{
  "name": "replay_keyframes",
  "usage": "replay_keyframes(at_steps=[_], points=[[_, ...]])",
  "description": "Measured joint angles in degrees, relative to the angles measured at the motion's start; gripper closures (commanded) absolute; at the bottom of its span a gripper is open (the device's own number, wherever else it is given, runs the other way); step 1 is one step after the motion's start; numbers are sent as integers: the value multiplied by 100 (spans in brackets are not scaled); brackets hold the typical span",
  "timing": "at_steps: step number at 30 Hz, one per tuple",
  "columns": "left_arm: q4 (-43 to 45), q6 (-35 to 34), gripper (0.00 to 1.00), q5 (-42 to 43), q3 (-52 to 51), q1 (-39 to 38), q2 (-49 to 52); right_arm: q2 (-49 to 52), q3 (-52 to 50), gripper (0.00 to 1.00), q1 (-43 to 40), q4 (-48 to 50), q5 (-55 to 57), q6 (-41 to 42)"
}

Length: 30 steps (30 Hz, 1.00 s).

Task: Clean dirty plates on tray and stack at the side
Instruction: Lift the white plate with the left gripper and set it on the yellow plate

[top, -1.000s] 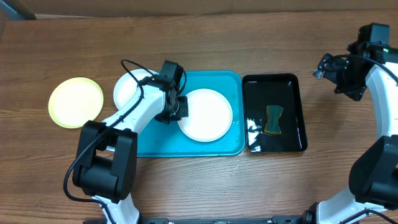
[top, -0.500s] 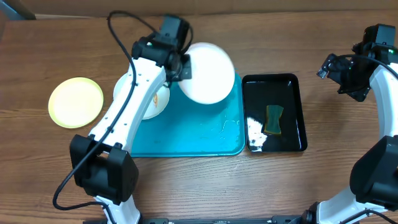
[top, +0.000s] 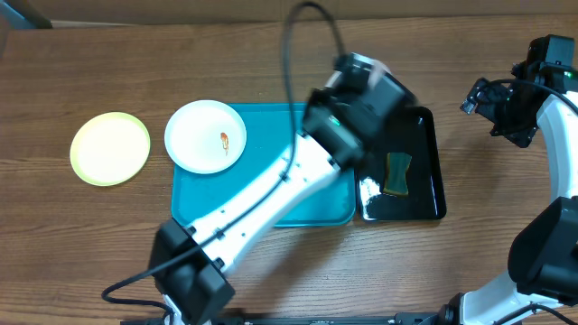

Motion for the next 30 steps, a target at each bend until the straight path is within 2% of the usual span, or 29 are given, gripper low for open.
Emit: replay_keyframes(at_steps=[5,9,15,20,24,27,30], points=[[855,741,96,-1460,13,-874,0,0,0,0,0,0,0,-2],[1569,1547,96,-2267,20,-1204,0,0,0,0,0,0,0,0],[1961,2345,96,-2776,20,-1211,0,0,0,0,0,0,0,0],[1915,2476,96,-2876,22,-1204,0,0,0,0,0,-2,-2,0],[1005,2039,96,-2234,55,-1104,0,0,0,0,0,2,-2,0],[251,1329,96,-1056,57,-839,0,0,0,0,0,0,-2,2],[-105,597,96,313,57,-308,0,0,0,0,0,-2,2,0]])
